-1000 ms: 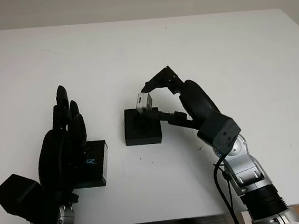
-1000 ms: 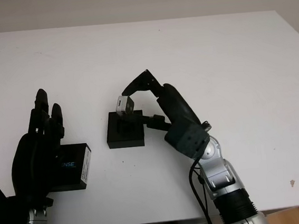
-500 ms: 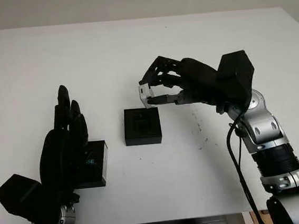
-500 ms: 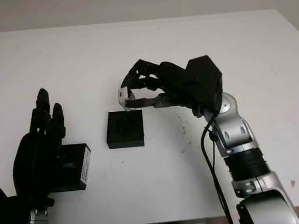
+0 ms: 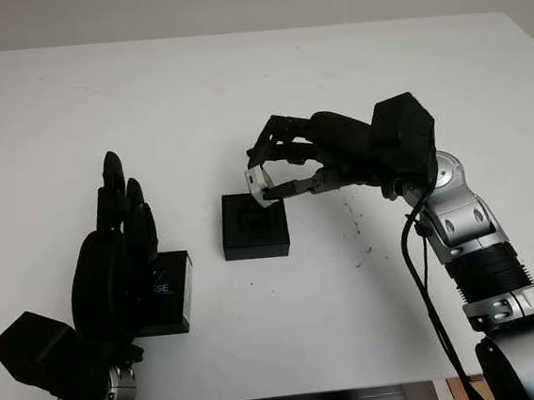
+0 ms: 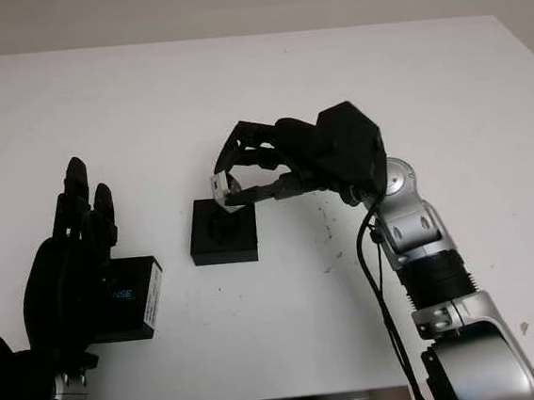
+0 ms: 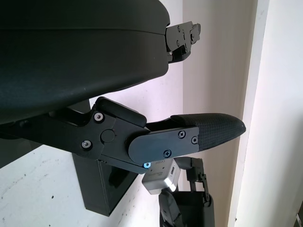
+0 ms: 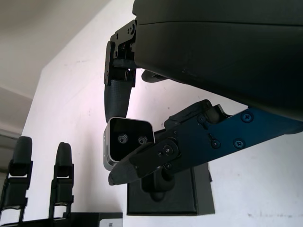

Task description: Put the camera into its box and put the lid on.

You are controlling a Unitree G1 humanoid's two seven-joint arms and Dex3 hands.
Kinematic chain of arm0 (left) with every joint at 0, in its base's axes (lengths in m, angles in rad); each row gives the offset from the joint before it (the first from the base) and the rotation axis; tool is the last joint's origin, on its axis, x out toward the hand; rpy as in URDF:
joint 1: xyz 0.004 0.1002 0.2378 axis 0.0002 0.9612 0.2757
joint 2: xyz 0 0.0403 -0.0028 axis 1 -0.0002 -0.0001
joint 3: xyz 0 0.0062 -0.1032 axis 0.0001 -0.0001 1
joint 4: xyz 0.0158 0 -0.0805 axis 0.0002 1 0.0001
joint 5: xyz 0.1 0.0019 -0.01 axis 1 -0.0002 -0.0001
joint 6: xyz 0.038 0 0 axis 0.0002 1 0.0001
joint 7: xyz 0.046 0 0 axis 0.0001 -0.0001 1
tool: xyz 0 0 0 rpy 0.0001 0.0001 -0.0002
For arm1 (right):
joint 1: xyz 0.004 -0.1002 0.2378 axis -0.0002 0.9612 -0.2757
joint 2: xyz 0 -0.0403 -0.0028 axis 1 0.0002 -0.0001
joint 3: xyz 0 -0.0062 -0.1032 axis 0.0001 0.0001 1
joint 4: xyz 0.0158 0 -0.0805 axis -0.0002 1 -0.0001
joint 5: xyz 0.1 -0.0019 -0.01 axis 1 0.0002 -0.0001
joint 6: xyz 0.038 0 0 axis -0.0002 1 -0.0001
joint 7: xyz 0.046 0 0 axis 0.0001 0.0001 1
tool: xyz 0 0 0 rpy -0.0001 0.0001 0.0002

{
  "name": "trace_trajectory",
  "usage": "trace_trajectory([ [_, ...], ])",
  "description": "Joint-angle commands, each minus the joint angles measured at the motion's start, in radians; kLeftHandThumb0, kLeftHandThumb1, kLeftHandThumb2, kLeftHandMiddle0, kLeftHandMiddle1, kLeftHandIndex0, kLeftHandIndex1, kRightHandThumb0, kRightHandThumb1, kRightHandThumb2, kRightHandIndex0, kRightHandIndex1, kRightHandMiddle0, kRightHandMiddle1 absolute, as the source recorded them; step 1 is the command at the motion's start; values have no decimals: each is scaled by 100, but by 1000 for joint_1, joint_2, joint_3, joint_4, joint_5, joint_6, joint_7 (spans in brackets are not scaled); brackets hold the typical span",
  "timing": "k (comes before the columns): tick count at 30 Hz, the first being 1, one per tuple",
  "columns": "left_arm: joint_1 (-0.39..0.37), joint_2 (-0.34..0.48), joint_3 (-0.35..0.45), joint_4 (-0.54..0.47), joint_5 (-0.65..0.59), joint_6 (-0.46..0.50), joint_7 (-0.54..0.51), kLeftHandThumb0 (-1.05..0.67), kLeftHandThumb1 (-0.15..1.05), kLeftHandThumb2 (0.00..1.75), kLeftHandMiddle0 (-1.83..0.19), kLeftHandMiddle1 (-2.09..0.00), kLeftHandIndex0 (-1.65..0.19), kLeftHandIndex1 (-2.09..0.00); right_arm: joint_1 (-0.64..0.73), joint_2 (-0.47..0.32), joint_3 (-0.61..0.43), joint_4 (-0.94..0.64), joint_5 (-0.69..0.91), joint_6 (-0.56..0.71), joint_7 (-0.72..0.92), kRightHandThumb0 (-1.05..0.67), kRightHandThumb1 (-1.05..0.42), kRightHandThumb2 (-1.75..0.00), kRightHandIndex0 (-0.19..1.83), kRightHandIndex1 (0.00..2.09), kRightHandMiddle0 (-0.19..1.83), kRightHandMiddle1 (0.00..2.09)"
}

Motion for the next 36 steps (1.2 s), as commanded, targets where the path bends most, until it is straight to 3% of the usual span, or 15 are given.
trace_trajectory([
  [1,16,-7,-6,3,1,-6,-1,-78,105,58,19,0,19,0,35,-11,5,-27,-14,-55,-15,-55,-98,-6,25,17,42,160],
  [12,19,-14,-10,2,5,-8,4,-78,105,58,19,0,19,0,93,-21,17,-79,-57,-139,-28,-52,-102,-6,27,12,37,173],
  [36,25,-22,-14,6,9,-24,2,-78,105,59,19,0,19,0,106,-14,40,-49,-112,-140,-78,-48,-101,-5,28,9,31,173],
])
